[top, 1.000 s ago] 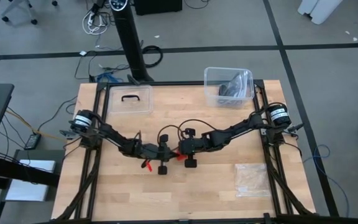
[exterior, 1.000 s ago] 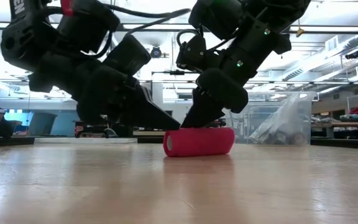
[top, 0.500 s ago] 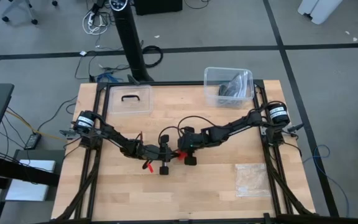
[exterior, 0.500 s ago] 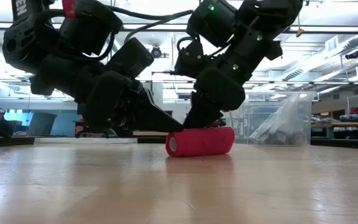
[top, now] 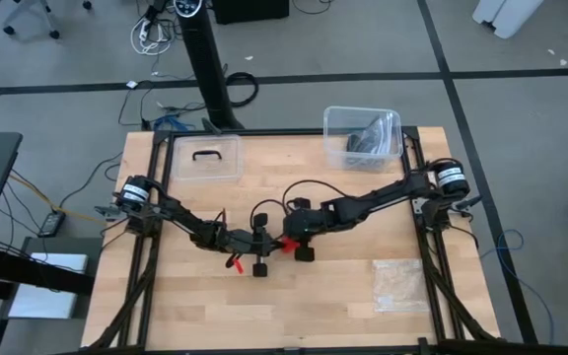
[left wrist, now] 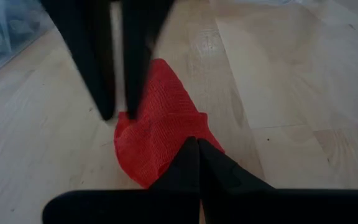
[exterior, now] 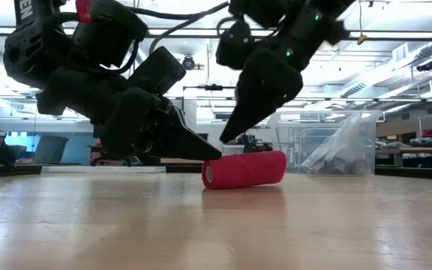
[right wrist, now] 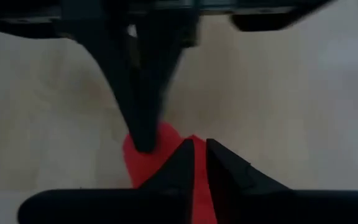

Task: Roll bandage
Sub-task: Roll the red bandage

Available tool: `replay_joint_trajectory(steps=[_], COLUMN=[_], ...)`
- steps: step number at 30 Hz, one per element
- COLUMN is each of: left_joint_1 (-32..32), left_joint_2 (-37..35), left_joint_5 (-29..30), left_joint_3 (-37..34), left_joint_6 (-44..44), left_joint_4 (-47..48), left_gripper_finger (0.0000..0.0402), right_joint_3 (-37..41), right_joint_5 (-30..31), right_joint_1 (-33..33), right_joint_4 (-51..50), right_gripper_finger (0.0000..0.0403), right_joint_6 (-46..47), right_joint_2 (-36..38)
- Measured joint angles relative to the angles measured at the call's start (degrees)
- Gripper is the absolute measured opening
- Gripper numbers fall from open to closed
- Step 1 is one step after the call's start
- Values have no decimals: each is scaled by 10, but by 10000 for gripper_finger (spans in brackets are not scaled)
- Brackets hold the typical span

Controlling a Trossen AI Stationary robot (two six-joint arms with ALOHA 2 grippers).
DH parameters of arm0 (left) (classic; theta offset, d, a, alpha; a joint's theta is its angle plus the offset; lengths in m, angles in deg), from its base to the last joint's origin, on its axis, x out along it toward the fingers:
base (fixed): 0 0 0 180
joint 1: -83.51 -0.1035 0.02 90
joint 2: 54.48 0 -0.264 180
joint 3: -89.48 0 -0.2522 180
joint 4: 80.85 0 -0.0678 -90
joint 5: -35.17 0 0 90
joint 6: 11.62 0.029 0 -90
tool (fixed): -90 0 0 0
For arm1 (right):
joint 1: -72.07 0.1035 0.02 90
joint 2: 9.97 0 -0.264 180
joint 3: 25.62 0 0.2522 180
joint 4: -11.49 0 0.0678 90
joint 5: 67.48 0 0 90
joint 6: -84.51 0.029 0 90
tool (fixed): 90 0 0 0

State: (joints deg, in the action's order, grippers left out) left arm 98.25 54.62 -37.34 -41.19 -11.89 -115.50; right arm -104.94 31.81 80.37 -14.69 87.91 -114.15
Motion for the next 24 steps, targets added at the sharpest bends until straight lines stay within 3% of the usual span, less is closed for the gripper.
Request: replay_joint_trajectory(steps=[5,10,18,24], left_joint_1=[0,0,0,0], left_joint_2=[0,0,1,1], left_joint_5=[0,0,0,1], left_joint_3=[0,-1,-1,-1], left_joint_6=[1,2,3,7], left_joint_4=[0,0,-1,0], left_gripper_finger=[0,0,0,0], right_joint_3=[2,17,15,17], right_joint_5=[26,-16,-83,-45], right_joint_1=[-4,-22,-27,-23], right_joint_4=[-38,-37,-30,-68], right_gripper_finger=[38,5,2,8], right_joint_6=[14,19,13,23], right_joint_2=[14,-19,-45,-10])
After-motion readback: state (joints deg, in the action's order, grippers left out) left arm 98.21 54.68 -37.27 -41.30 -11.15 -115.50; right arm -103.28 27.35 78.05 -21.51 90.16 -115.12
